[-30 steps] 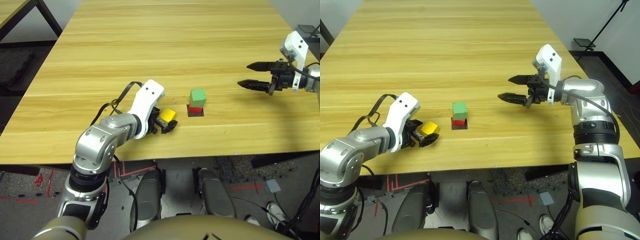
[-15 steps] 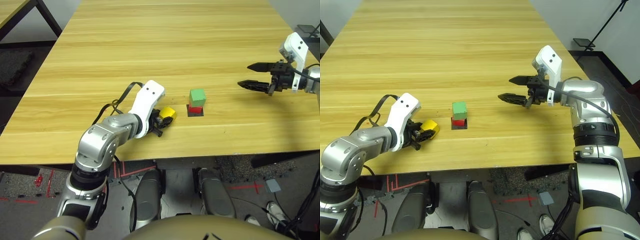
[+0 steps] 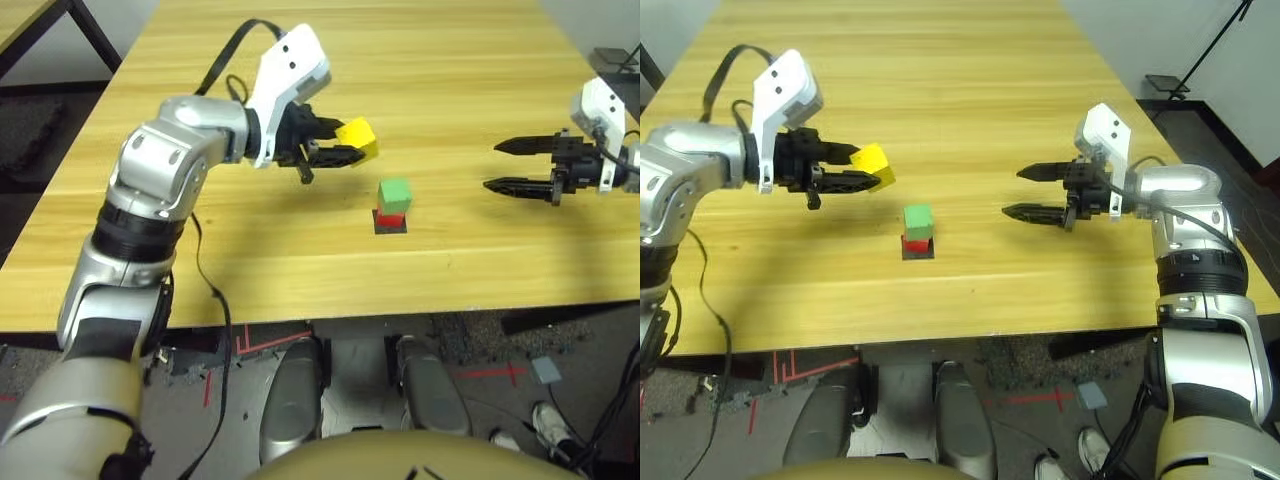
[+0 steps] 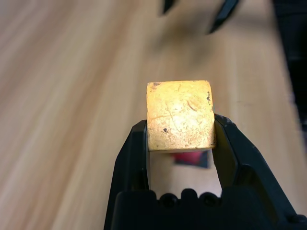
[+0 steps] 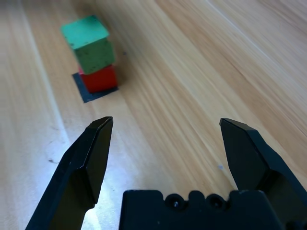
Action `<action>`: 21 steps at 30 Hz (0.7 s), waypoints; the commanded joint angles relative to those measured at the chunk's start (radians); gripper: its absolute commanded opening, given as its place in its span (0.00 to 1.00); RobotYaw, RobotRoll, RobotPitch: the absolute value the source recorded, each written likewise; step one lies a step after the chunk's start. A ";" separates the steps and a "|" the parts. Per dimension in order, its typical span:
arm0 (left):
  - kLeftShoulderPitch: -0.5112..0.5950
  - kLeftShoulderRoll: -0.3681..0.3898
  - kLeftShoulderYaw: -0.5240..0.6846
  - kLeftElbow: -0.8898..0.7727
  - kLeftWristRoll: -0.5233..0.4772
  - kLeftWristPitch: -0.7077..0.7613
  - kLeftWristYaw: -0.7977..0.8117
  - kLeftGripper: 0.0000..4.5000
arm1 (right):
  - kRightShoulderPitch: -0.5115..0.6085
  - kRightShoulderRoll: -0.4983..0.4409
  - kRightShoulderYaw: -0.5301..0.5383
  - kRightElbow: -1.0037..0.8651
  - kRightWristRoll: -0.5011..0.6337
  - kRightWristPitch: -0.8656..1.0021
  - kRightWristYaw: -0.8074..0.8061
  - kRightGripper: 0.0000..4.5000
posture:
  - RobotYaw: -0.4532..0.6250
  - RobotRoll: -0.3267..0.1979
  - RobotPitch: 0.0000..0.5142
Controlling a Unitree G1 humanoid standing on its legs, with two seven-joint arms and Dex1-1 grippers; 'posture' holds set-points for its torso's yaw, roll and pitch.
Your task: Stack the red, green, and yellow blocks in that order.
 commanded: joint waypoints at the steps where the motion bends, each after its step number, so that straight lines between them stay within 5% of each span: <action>1: -0.024 -0.044 -0.061 0.071 0.036 -0.067 -0.066 0.42 | 0.038 0.006 -0.006 -0.124 0.057 0.071 0.012 1.00 | 0.58 0.57 0.24; 10: -0.081 -0.144 -0.084 0.282 0.148 -0.215 -0.083 0.42 | 0.081 -0.006 -0.011 -0.228 0.080 0.130 -0.016 1.00 | 0.55 0.57 0.26; 21: -0.074 -0.151 -0.076 0.322 0.215 -0.238 -0.110 0.42 | 0.091 -0.024 -0.011 -0.225 0.092 0.128 -0.030 1.00 | 0.55 0.57 0.26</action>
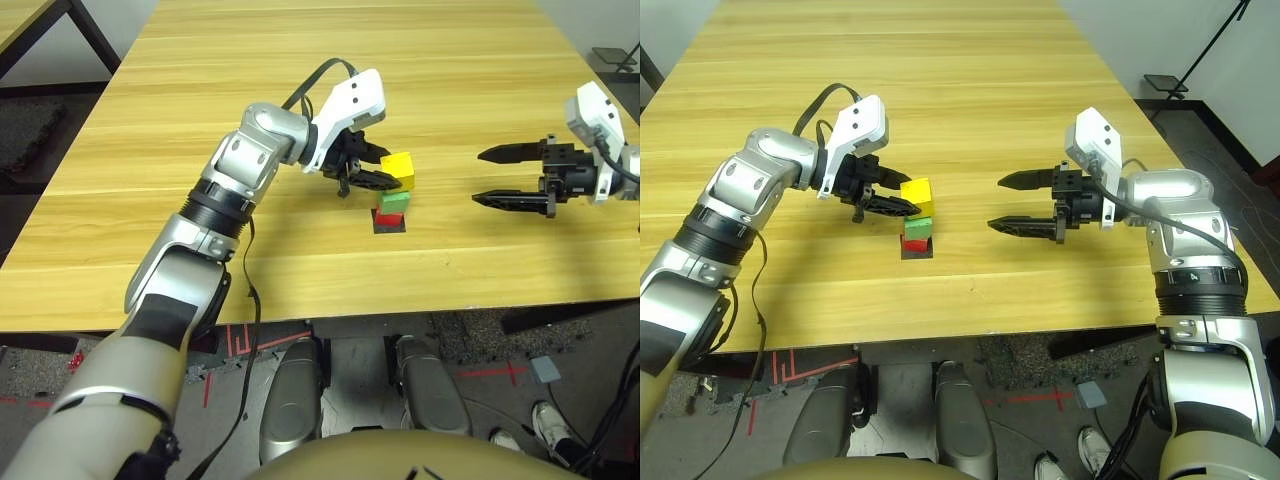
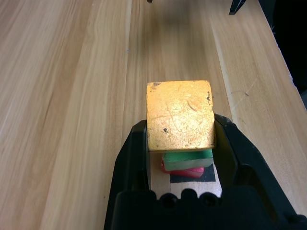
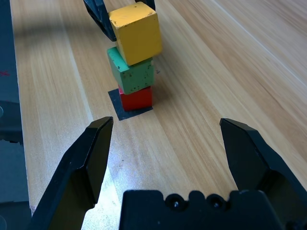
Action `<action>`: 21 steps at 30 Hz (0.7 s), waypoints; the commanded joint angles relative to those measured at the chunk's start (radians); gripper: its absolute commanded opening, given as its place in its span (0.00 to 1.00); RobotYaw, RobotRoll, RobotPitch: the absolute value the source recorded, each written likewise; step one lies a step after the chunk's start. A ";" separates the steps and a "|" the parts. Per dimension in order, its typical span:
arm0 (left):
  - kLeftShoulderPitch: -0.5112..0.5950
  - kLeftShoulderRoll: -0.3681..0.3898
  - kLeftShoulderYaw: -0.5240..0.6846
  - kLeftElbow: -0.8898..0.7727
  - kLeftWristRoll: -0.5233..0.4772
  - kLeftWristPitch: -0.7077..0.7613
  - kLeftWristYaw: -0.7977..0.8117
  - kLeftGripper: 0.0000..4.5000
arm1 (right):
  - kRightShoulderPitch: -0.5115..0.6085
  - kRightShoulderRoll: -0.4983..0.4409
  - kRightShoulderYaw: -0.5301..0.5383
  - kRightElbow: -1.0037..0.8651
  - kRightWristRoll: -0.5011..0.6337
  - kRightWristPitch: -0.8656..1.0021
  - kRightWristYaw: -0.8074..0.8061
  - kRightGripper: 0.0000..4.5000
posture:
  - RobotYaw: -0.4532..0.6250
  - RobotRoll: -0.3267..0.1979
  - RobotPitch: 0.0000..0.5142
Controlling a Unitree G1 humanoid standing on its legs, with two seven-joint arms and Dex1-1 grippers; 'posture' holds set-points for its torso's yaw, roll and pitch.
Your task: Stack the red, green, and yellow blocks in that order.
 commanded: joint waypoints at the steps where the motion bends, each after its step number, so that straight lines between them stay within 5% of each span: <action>1: 0.006 0.006 -0.006 -0.012 0.016 0.014 -0.018 0.42 | 0.001 -0.013 -0.008 0.005 0.005 -0.006 -0.005 1.00 | 0.55 0.57 0.26; 21: 0.015 0.010 -0.012 -0.143 0.012 0.156 -0.011 0.42 | -0.017 0.001 0.004 0.056 -0.005 -0.031 -0.027 1.00 | 0.57 0.58 0.27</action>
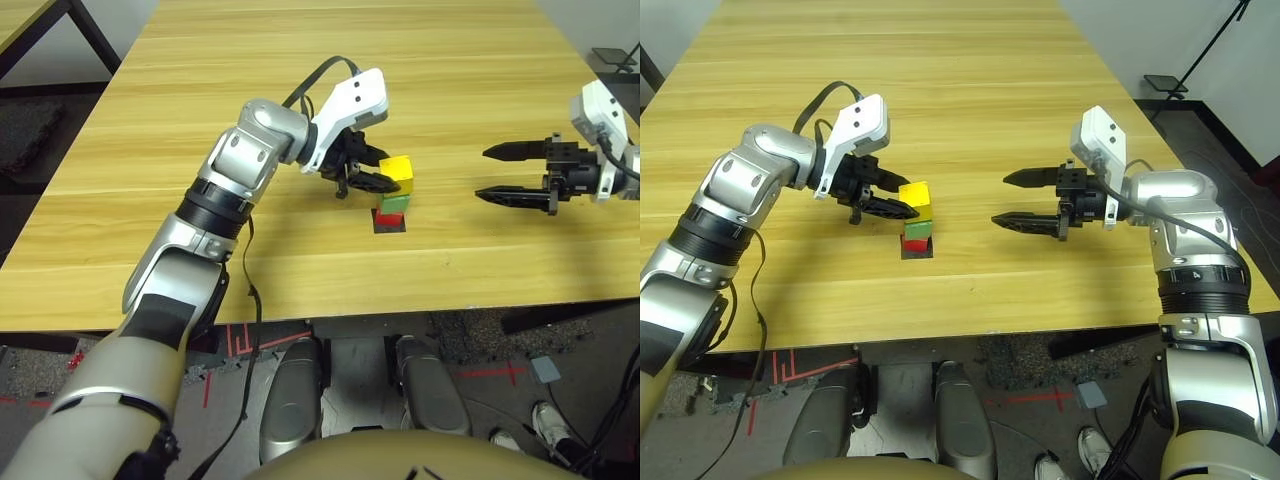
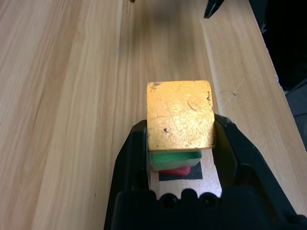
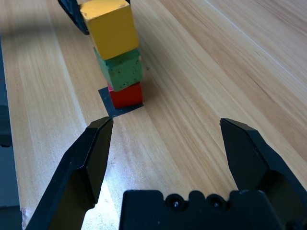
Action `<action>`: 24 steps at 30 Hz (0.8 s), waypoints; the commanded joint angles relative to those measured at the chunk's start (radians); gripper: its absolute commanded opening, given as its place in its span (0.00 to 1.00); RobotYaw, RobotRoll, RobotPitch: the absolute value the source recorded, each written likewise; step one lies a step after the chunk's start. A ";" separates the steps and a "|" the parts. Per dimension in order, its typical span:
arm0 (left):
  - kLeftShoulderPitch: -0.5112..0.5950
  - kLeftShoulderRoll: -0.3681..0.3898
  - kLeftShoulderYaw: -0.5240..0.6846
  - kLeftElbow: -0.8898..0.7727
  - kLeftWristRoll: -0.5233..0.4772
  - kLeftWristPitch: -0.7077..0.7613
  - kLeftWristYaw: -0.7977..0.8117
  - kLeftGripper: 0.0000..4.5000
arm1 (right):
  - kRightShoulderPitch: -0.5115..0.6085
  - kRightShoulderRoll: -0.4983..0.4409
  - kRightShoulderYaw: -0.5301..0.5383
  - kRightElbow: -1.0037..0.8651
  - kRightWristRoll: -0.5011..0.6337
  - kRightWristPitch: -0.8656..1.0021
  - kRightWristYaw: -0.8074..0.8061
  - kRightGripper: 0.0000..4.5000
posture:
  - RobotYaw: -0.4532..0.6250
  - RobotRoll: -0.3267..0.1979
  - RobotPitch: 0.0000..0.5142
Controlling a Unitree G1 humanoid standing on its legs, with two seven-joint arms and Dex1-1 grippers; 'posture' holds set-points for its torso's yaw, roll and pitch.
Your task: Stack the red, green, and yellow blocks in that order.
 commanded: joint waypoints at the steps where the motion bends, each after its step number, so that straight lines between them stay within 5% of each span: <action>1: 0.016 -0.001 -0.014 -0.025 0.010 0.020 0.010 0.42 | -0.009 0.001 0.003 0.001 -0.004 -0.006 -0.006 1.00 | 0.57 0.58 0.27; 5: 0.021 -0.002 -0.019 -0.015 0.022 0.018 0.024 0.42 | -0.010 0.004 0.002 -0.004 0.000 -0.001 -0.015 1.00 | 0.57 0.58 0.27; 13: 0.016 -0.005 -0.017 -0.018 0.032 0.025 0.026 0.99 | -0.015 0.002 0.000 -0.001 0.000 0.000 -0.020 1.00 | 0.57 0.58 0.25; 16: -0.008 -0.010 0.059 -0.081 -0.017 0.084 0.058 0.99 | -0.020 -0.001 -0.004 0.002 0.002 0.001 -0.022 1.00 | 0.57 0.57 0.23; 20: 0.004 -0.016 0.321 -0.265 -0.138 0.245 0.244 0.99 | -0.024 -0.021 -0.060 0.028 0.021 0.015 -0.064 1.00 | 0.57 0.56 0.21; 24: 0.167 -0.034 0.554 -0.393 -0.146 0.218 0.485 0.99 | -0.039 -0.014 -0.157 0.173 0.003 -0.028 -0.231 1.00 | 0.57 0.54 0.21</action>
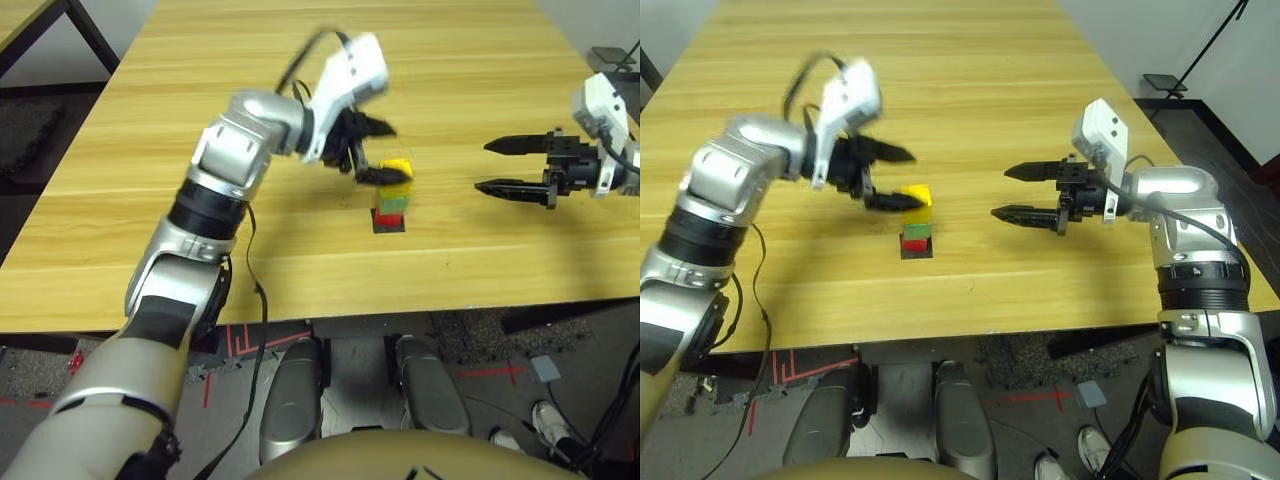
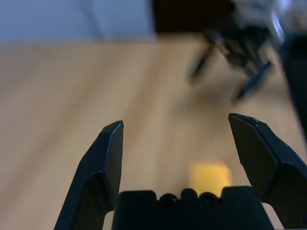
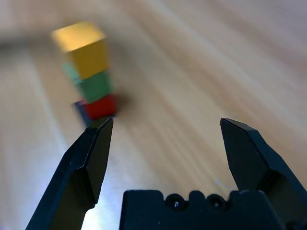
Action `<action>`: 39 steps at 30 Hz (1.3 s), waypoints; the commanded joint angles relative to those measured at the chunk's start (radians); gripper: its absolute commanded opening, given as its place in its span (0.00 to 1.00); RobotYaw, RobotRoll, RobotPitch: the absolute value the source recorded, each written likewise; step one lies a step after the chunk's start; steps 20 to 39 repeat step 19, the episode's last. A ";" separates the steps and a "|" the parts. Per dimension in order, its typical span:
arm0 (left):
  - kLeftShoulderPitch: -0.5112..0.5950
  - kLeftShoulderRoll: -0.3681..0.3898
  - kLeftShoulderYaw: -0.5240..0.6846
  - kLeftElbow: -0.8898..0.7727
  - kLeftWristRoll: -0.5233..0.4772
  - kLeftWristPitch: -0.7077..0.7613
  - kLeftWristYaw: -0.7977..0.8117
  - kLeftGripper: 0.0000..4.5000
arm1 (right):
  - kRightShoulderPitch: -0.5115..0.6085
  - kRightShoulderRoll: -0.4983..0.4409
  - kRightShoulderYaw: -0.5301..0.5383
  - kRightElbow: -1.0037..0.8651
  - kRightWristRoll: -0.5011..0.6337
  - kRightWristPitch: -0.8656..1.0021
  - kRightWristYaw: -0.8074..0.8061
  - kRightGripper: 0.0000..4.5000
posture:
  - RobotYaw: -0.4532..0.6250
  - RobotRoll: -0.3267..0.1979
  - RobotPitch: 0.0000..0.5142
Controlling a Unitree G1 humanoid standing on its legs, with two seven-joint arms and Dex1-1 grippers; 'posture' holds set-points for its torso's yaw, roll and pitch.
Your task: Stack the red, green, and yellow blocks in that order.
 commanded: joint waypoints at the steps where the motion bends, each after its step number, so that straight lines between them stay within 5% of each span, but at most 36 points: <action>1: 0.206 -0.022 0.178 -0.073 0.011 -0.044 0.206 0.99 | -0.016 0.002 -0.098 0.179 -0.023 -0.081 -0.188 1.00 | 0.58 0.54 0.21; 5: 0.462 -0.080 0.295 -0.095 0.056 -0.185 0.404 0.99 | -0.053 0.016 -0.174 0.440 -0.051 -0.252 -0.392 1.00 | 0.59 0.53 0.21; 11: 0.636 -0.154 0.287 -0.053 0.086 -0.394 0.513 0.99 | -0.079 0.019 -0.222 0.695 -0.084 -0.446 -0.592 1.00 | 0.57 0.50 0.22; 19: 0.657 -0.186 0.287 0.116 0.130 -0.631 0.642 0.99 | -0.065 0.043 -0.254 0.815 -0.091 -0.540 -0.702 1.00 | 0.57 0.51 0.19; 39: 0.657 -0.186 0.287 0.116 0.130 -0.631 0.642 0.99 | -0.065 0.043 -0.254 0.815 -0.091 -0.540 -0.702 1.00 | 0.57 0.51 0.19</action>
